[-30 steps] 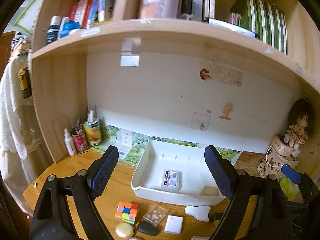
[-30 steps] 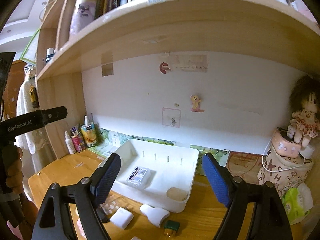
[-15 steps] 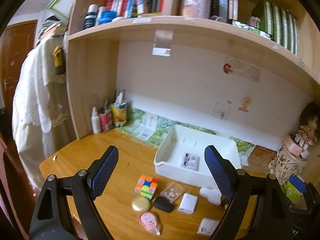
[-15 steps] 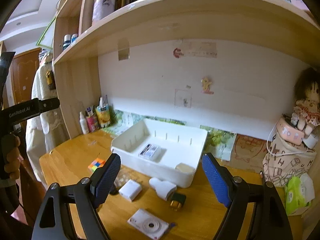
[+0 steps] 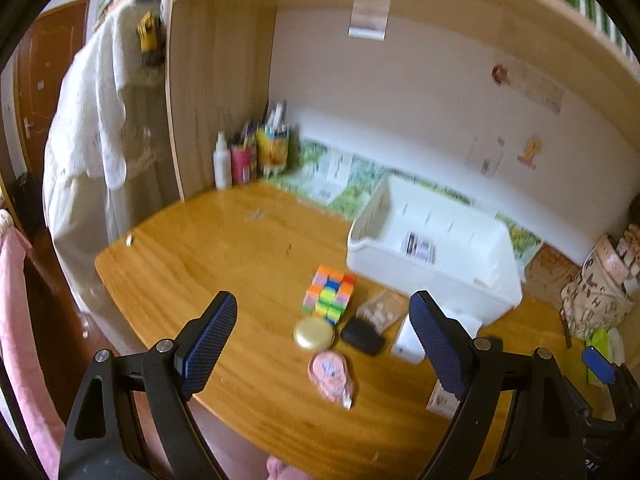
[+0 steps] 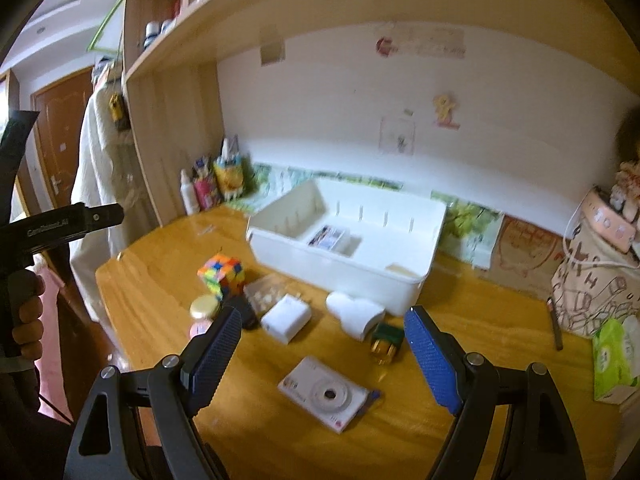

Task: Organize rigid objects
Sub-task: 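Lift both open tools out of the white tray, then grasp the pink tape dispenser with the left tool while the right tool grasps the white toy with round lens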

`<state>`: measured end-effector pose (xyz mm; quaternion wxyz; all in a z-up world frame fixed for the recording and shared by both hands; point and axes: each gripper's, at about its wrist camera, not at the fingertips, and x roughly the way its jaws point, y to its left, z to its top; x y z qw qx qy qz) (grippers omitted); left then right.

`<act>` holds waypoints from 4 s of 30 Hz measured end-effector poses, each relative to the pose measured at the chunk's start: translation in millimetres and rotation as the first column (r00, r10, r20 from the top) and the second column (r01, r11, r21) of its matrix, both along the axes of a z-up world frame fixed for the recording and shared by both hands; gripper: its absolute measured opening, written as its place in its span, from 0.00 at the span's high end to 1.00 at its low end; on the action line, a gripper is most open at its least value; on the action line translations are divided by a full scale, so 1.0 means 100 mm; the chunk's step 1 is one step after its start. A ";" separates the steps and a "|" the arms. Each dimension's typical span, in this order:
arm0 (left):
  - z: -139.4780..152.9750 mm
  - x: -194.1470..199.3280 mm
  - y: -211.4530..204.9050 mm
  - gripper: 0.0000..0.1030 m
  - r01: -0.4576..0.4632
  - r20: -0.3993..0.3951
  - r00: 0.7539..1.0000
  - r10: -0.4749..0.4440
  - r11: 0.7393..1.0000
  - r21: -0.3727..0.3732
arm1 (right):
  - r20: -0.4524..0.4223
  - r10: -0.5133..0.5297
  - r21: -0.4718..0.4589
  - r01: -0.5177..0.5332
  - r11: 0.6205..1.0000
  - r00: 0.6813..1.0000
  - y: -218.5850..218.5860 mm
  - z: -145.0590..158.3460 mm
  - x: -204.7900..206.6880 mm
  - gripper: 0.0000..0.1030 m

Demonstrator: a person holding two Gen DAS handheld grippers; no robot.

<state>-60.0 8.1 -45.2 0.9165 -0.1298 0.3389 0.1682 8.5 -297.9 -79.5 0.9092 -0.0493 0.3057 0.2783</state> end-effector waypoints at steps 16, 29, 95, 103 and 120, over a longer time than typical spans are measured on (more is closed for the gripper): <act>-0.93 0.40 -0.03 0.13 -0.015 -0.355 0.934 -0.051 0.983 -0.182 | -0.256 0.046 -0.165 -0.091 0.982 0.966 0.23 -0.64 0.10 0.18; -1.43 0.74 -0.02 0.14 -0.074 -0.543 0.835 -0.088 0.960 -0.270 | -0.378 0.044 -0.257 -0.150 0.955 0.925 0.42 -1.03 0.41 0.18; -1.21 0.67 0.09 0.49 -0.026 -0.406 0.907 -0.110 0.948 -0.317 | -0.472 0.216 -0.417 -0.432 0.799 0.855 1.13 -1.63 1.07 0.15; -1.07 0.67 -0.02 0.49 0.012 -0.350 0.928 -0.125 0.952 -0.307 | -0.455 0.208 -0.424 -0.416 0.804 0.866 1.12 -1.61 1.02 0.24; -0.91 0.49 -0.10 0.49 0.065 -0.261 0.954 -0.147 0.953 -0.297 | -0.479 0.142 -0.410 -0.364 0.836 0.866 0.89 -1.50 0.69 0.37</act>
